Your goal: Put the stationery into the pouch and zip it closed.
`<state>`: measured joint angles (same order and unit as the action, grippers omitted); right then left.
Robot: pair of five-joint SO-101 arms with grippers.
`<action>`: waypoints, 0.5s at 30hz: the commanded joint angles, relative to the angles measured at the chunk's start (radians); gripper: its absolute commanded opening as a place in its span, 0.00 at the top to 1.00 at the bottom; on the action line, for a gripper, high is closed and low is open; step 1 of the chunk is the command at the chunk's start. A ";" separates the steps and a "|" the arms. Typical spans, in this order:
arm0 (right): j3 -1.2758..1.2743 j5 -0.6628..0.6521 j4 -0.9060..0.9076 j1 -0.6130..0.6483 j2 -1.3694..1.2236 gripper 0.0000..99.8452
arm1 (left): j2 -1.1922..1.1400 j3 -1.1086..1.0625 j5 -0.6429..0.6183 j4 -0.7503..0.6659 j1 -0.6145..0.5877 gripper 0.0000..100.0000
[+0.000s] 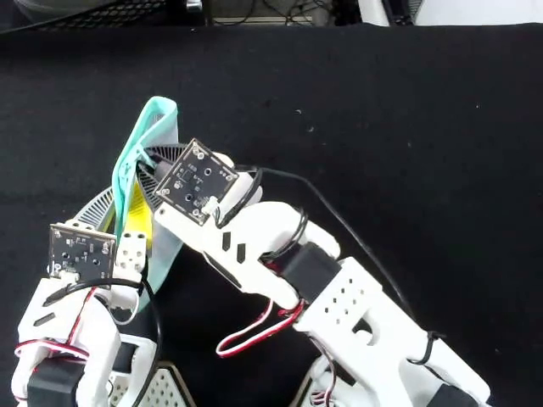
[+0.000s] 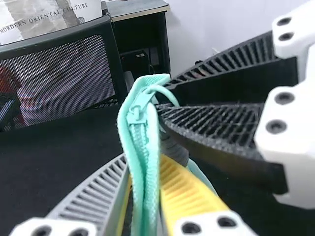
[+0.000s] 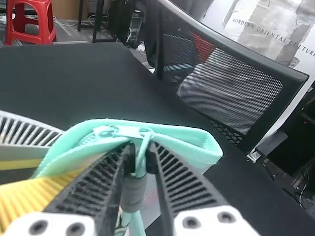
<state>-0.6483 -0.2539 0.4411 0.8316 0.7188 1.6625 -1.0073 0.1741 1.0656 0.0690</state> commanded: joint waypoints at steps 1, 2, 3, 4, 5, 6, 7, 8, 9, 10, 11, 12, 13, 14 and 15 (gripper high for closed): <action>0.039 0.000 -0.057 -0.017 0.005 0.99 | 0.002 0.001 0.011 0.005 0.002 0.97; 0.027 0.002 -0.077 -0.029 0.007 0.99 | 0.002 0.001 0.011 0.005 0.002 0.97; 0.015 0.005 -0.100 -0.041 0.007 0.99 | 0.002 0.001 0.011 0.005 0.002 0.97; 0.005 0.008 -0.120 -0.055 0.007 0.99 | 0.002 0.001 0.011 0.005 0.002 0.97; -0.002 0.009 -0.133 -0.071 0.007 0.99 | 0.002 0.001 0.011 0.005 0.002 0.97; -0.007 0.009 -0.143 -0.081 0.007 0.99 | 0.002 0.001 0.011 0.005 0.002 0.97; -0.008 0.009 -0.144 -0.086 0.007 0.99 | 0.002 0.001 0.011 0.005 0.002 0.97; -0.008 0.011 -0.144 -0.087 0.007 0.99 | 0.002 0.001 0.011 0.005 0.002 0.97; -0.008 0.011 -0.144 -0.087 0.008 0.99 | 0.002 0.001 0.011 0.005 0.002 0.97; -0.008 0.011 -0.143 -0.086 0.008 0.99 | 0.002 0.001 0.011 0.005 0.002 0.97; -0.008 0.011 -0.143 -0.086 0.008 0.99 | 0.002 -0.004 0.011 0.005 0.002 0.97; -0.008 0.011 -0.143 -0.086 0.008 0.99 | 0.002 -0.010 0.011 0.003 0.002 0.97; -0.008 0.011 -0.143 -0.086 0.008 0.99 | 0.002 -0.016 0.011 0.000 0.002 0.97; -0.008 0.011 -0.143 -0.086 0.008 0.99 | 0.002 -0.021 0.011 -0.003 0.002 0.97; -0.008 0.012 -0.143 -0.086 0.008 0.99 | 0.002 -0.025 0.011 -0.003 0.004 0.97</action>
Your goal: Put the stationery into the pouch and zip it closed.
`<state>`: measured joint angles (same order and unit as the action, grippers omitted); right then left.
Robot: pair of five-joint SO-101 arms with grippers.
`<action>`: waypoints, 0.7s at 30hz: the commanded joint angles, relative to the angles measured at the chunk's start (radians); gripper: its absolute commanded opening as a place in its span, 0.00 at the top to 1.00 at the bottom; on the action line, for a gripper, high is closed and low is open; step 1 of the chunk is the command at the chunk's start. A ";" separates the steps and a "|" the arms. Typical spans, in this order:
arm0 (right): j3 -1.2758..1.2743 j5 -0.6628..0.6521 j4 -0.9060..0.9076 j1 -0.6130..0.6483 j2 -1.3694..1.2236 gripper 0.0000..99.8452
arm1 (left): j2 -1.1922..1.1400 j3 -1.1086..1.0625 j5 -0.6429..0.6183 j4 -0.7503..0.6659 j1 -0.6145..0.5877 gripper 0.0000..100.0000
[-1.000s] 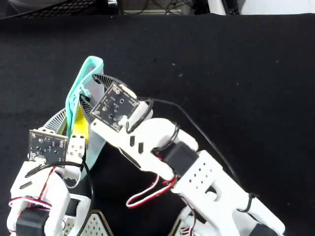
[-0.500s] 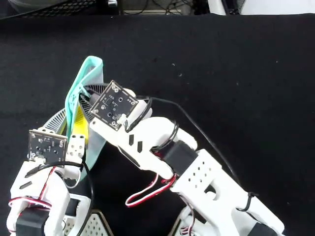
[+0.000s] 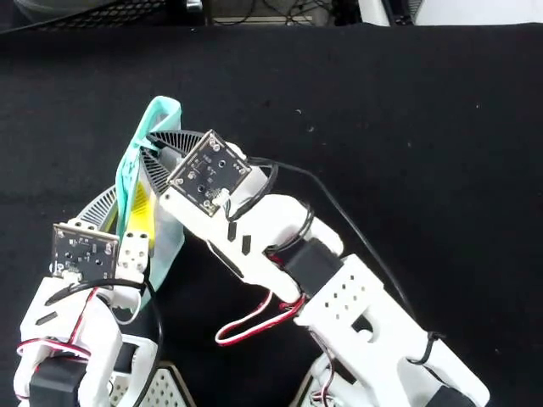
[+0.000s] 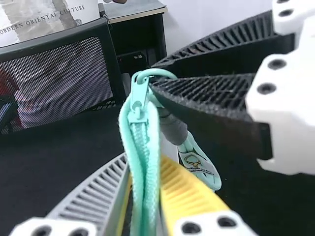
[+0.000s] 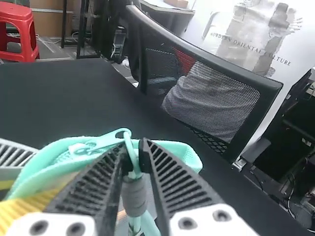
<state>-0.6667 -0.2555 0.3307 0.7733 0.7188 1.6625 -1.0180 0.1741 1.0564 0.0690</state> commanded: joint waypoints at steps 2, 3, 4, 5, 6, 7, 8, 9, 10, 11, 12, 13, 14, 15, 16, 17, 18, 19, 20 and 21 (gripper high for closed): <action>0.008 0.052 -0.032 -0.028 0.007 0.99 | 0.002 -0.015 0.011 0.006 0.004 0.97; 0.008 0.074 -0.034 -0.032 0.007 0.99 | 0.002 -0.013 0.011 0.006 0.004 0.97; 0.008 0.091 -0.034 -0.034 0.007 0.99 | 0.002 -0.013 0.011 0.006 0.004 0.97; 0.008 0.100 -0.035 -0.034 0.007 0.99 | 0.002 -0.013 0.011 0.006 0.004 0.97; 0.008 0.106 -0.035 -0.035 0.007 0.99 | 0.002 -0.013 0.011 0.006 0.004 0.97; 0.008 0.109 -0.035 -0.037 0.007 0.99 | 0.002 -0.013 0.011 0.006 0.004 0.97; 0.008 0.109 -0.035 -0.049 0.007 0.99 | 0.002 -0.013 0.011 0.006 0.004 0.97; 0.008 0.109 -0.037 -0.063 0.007 0.99 | 0.002 -0.013 0.009 0.006 0.004 0.97; 0.008 0.110 -0.038 -0.078 0.007 0.99 | 0.002 -0.013 0.009 0.006 0.004 0.97; 0.012 0.110 -0.038 -0.097 0.007 0.99 | 0.002 -0.013 0.009 0.006 0.004 0.97; 0.013 0.110 -0.038 -0.114 0.008 0.99 | 0.002 -0.013 0.009 0.006 0.004 0.97; 0.015 0.110 -0.038 -0.127 0.008 0.99 | 0.002 -0.013 0.009 0.006 0.004 0.97; 0.015 0.110 -0.040 -0.140 0.008 0.99 | 0.002 -0.013 0.009 0.006 0.004 0.97; 0.016 0.112 -0.049 -0.150 0.008 0.99 | 0.002 -0.013 0.009 0.008 0.004 0.97; 0.010 0.126 -0.066 -0.160 0.007 0.99 | 0.002 -0.013 0.009 0.009 0.004 0.97; 0.008 0.147 -0.078 -0.172 0.002 0.99 | 0.002 -0.013 0.009 0.011 0.004 0.97; 0.007 0.167 -0.083 -0.183 0.001 0.99 | 0.002 -0.013 0.009 0.011 0.004 0.97; 0.007 0.178 -0.086 -0.192 0.001 0.99 | 0.002 -0.013 0.009 0.012 0.004 0.97; 0.007 0.181 -0.087 -0.199 0.001 0.99 | 0.002 -0.013 0.009 0.012 0.004 0.97; 0.007 0.183 -0.091 -0.207 0.001 0.99 | 0.002 -0.013 0.009 0.012 0.004 0.97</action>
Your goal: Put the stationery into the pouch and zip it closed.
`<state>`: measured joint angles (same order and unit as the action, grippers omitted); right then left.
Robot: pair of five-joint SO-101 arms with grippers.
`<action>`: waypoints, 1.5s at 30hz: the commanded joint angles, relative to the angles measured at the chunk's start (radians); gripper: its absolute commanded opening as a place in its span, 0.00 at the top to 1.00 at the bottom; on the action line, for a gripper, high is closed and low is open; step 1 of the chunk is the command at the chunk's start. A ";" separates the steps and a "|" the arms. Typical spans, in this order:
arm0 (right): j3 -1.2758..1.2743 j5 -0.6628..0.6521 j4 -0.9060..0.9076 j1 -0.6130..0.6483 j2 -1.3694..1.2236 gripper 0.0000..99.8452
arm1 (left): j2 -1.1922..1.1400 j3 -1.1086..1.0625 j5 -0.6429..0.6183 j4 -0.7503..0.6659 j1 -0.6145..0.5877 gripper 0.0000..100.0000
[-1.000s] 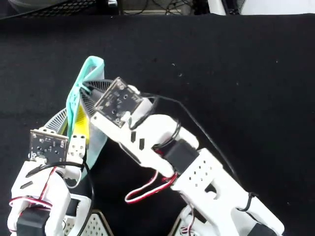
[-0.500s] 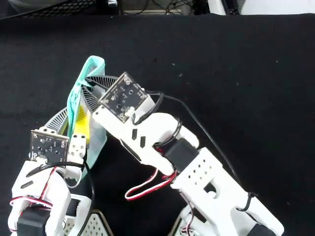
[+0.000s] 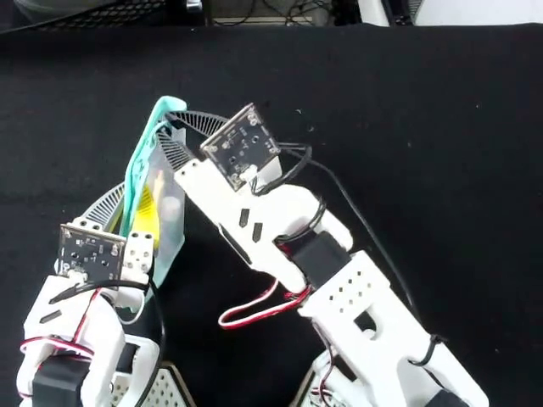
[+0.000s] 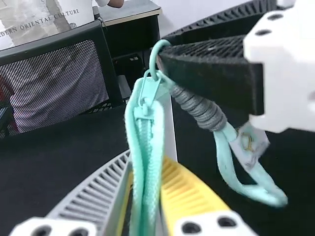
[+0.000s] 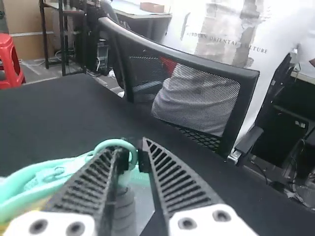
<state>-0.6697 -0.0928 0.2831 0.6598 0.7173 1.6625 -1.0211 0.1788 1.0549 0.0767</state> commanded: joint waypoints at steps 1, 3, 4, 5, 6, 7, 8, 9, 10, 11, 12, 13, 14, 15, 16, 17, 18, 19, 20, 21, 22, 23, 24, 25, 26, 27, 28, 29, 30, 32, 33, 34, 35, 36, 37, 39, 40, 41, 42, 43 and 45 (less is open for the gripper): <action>0.010 0.023 -0.044 -0.100 0.002 0.99 | 0.002 -0.010 0.005 0.014 -0.004 0.97; 0.010 0.023 -0.046 -0.112 0.002 0.99 | 0.002 -0.010 0.005 0.014 -0.002 0.97; 0.010 0.025 -0.046 -0.117 0.002 0.99 | 0.002 -0.010 0.005 0.014 0.001 0.97; 0.010 0.025 -0.048 -0.123 0.002 0.99 | 0.002 -0.012 0.005 0.015 0.016 0.97; 0.010 0.025 -0.048 -0.129 0.001 0.99 | 0.002 -0.012 0.005 0.017 0.036 0.97; 0.010 0.025 -0.051 -0.133 0.001 0.99 | 0.002 -0.013 0.005 0.021 0.056 0.97; 0.008 0.025 -0.063 -0.137 0.001 0.99 | 0.002 -0.018 0.005 0.028 0.079 0.97; -0.001 0.025 -0.075 -0.144 0.001 0.99 | 0.002 -0.024 0.006 0.031 0.101 0.97; -0.010 0.025 -0.094 -0.149 0.001 0.99 | 0.002 -0.030 0.006 0.028 0.110 0.97; -0.022 0.025 -0.118 -0.150 0.001 0.99 | 0.002 -0.035 0.006 0.028 0.116 0.97; -0.035 0.021 -0.135 -0.150 0.001 0.99 | 0.002 -0.035 0.006 0.028 0.116 0.97; -0.042 0.020 -0.149 -0.150 -0.001 0.99 | 0.002 -0.035 0.008 0.028 0.116 0.97; -0.045 0.018 -0.155 -0.150 -0.007 0.99 | 0.002 -0.035 0.008 0.028 0.116 0.97; -0.042 0.018 -0.155 -0.150 -0.016 0.99 | 0.002 -0.035 0.008 0.028 0.116 0.97; -0.042 0.018 -0.160 -0.150 -0.030 0.99 | 0.002 -0.035 0.008 0.028 0.116 0.97; -0.036 0.017 -0.160 -0.155 -0.048 0.99 | 0.002 -0.035 0.008 0.028 0.116 0.97; -0.025 0.018 -0.160 -0.166 -0.068 0.99 | 0.002 -0.035 0.009 0.028 0.116 0.97; -0.015 0.021 -0.160 -0.176 -0.093 0.99 | 0.002 -0.033 0.021 0.031 0.116 0.97; -0.002 0.023 -0.160 -0.192 -0.117 0.99 | 0.002 -0.033 0.035 0.035 0.116 0.97; 0.010 0.025 -0.160 -0.213 -0.143 0.99 | 0.002 -0.033 0.044 0.035 0.116 0.97; 0.022 0.025 -0.160 -0.230 -0.168 0.99 | 0.002 -0.035 0.048 0.035 0.116 0.97; 0.036 0.025 -0.160 -0.245 -0.191 0.99 | 0.002 -0.036 0.046 0.035 0.116 0.97; 0.047 0.025 -0.160 -0.261 -0.211 0.99 | 0.002 -0.036 0.046 0.035 0.116 0.97; 0.054 0.025 -0.160 -0.270 -0.228 0.99 | 0.002 -0.036 0.046 0.035 0.116 0.97; 0.062 0.025 -0.160 -0.276 -0.242 0.99 | 0.002 -0.036 0.046 0.035 0.116 0.97; 0.067 0.025 -0.160 -0.281 -0.248 0.99 | 0.002 -0.036 0.046 0.034 0.116 0.97; 0.068 0.025 -0.161 -0.281 -0.251 0.99 | 0.002 -0.036 0.046 0.034 0.116 0.97; 0.068 0.025 -0.161 -0.282 -0.251 0.99 | 0.002 -0.036 0.046 0.034 0.116 0.97; 0.067 0.025 -0.170 -0.285 -0.251 0.99 | 0.002 -0.036 0.046 0.034 0.116 0.97; 0.064 0.025 -0.192 -0.310 -0.252 0.99 | 0.002 -0.035 0.046 0.035 0.116 0.97; 0.067 0.025 -0.198 -0.328 -0.255 0.99 | 0.002 -0.035 0.046 0.035 0.116 0.97; 0.067 0.025 -0.209 -0.350 -0.257 0.99 | 0.002 -0.035 0.046 0.035 0.116 0.97; 0.068 0.025 -0.222 -0.373 -0.257 0.99 | 0.002 -0.035 0.046 0.035 0.116 0.97; 0.068 0.026 -0.235 -0.394 -0.257 0.99 | 0.002 -0.035 0.046 0.035 0.116 0.97; 0.068 0.026 -0.249 -0.416 -0.257 0.99 | 0.002 -0.035 0.046 0.035 0.116 0.97; 0.070 0.026 -0.269 -0.445 -0.257 0.99 | 0.002 -0.035 0.046 0.035 0.116 0.97; 0.070 0.026 -0.272 -0.450 -0.257 0.99 | 0.002 -0.036 0.046 0.035 0.116 0.97; 0.070 0.026 -0.272 -0.450 -0.257 0.99 | 0.002 -0.036 0.046 0.035 0.116 0.97; 0.070 0.026 -0.272 -0.448 -0.259 0.99 | 0.002 -0.036 0.046 0.035 0.116 0.97; 0.068 0.026 -0.270 -0.437 -0.259 0.99 | 0.002 -0.036 0.048 0.035 0.116 0.97; 0.068 0.018 -0.272 -0.427 -0.260 0.99 | 0.002 -0.036 0.048 0.035 0.116 0.97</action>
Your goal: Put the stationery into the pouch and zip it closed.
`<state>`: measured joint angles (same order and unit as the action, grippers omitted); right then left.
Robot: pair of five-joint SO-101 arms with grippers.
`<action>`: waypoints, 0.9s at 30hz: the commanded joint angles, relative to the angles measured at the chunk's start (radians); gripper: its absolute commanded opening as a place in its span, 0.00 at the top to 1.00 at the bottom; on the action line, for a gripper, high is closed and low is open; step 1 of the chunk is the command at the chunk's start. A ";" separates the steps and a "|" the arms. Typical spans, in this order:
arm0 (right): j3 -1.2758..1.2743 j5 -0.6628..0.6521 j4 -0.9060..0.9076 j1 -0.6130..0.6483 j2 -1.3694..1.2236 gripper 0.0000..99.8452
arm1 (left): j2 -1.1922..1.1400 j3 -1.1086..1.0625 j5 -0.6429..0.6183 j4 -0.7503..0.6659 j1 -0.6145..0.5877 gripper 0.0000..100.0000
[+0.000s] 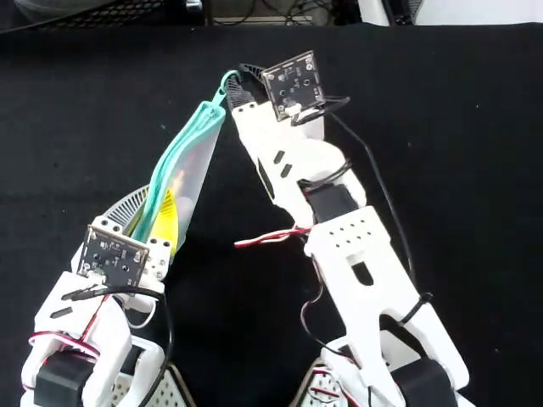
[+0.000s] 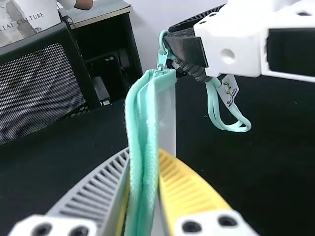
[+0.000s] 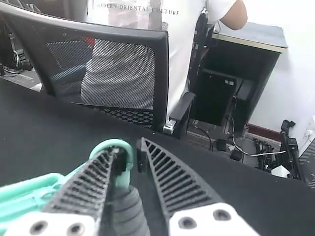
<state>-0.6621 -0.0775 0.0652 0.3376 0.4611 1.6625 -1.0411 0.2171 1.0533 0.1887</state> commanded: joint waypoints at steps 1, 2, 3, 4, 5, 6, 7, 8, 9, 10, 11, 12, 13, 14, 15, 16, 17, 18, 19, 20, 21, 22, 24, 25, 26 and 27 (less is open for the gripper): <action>0.061 0.003 -0.054 -0.104 -0.007 0.99 | 0.002 -0.015 0.009 0.037 0.004 0.97; 0.062 0.003 -0.055 -0.104 -0.018 0.99 | 0.002 -0.015 0.009 0.037 0.004 0.97; 0.073 0.002 -0.055 -0.106 -0.036 0.99 | 0.002 -0.015 0.009 0.037 0.004 0.97; 0.087 0.002 -0.054 -0.106 -0.062 0.99 | 0.002 -0.015 0.009 0.037 0.004 0.97; 0.101 0.002 -0.054 -0.106 -0.094 0.99 | 0.002 -0.015 0.009 0.037 0.004 0.97; 0.113 0.002 -0.052 -0.106 -0.127 0.99 | 0.002 -0.015 0.009 0.037 0.004 0.97; 0.127 0.002 -0.052 -0.106 -0.156 0.99 | 0.002 -0.015 0.009 0.037 0.004 0.97; 0.139 0.002 -0.051 -0.107 -0.183 0.99 | 0.002 -0.015 0.009 0.037 0.004 0.97; 0.150 0.002 -0.051 -0.107 -0.202 0.99 | 0.002 -0.016 0.009 0.037 0.004 0.97; 0.156 0.002 -0.051 -0.110 -0.209 0.99 | 0.002 -0.016 0.009 0.037 0.004 0.97; 0.157 0.002 -0.049 -0.123 -0.209 0.99 | 0.002 -0.016 0.009 0.037 0.004 0.97; 0.162 0.002 -0.049 -0.137 -0.209 0.99 | 0.002 -0.018 0.009 0.037 0.004 0.97; 0.165 0.002 -0.049 -0.149 -0.208 0.99 | 0.002 -0.018 0.009 0.037 0.005 0.97; 0.166 0.003 -0.049 -0.166 -0.202 0.99 | 0.002 -0.018 0.009 0.037 0.008 0.97; 0.166 0.006 -0.049 -0.180 -0.194 0.99 | 0.002 -0.018 0.009 0.037 0.010 0.97; 0.166 0.006 -0.049 -0.186 -0.188 0.99 | 0.002 -0.018 0.009 0.037 0.012 0.97; 0.166 0.006 -0.049 -0.189 -0.180 0.99 | 0.002 -0.018 0.009 0.037 0.012 0.97; 0.165 0.005 -0.049 -0.189 -0.176 0.99 | 0.002 -0.018 0.009 0.037 0.012 0.97; 0.165 0.003 -0.049 -0.187 -0.174 0.99 | 0.002 -0.018 0.009 0.037 0.012 0.97; 0.165 0.003 -0.049 -0.184 -0.177 0.99 | 0.002 -0.018 0.009 0.037 0.010 0.97; 0.163 0.003 -0.049 -0.172 -0.179 0.99 | 0.002 -0.018 0.009 0.037 0.008 0.97; 0.162 0.003 -0.049 -0.166 -0.179 0.99 | 0.002 -0.018 0.009 0.037 0.007 0.97; 0.159 0.003 -0.044 -0.153 -0.176 0.99 | 0.002 -0.018 0.009 0.035 0.005 0.97; 0.159 0.003 -0.025 -0.133 -0.171 0.99 | 0.002 -0.018 0.009 0.034 0.004 0.97; 0.166 0.003 0.006 -0.117 -0.170 0.98 | 0.002 -0.018 0.009 0.032 0.004 0.97; 0.176 0.003 0.040 -0.100 -0.162 0.98 | 0.002 -0.018 0.009 0.031 0.004 0.97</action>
<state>-0.5669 -0.0775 0.0652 0.2915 0.2616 1.6609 -1.0518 0.2171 1.0518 0.1979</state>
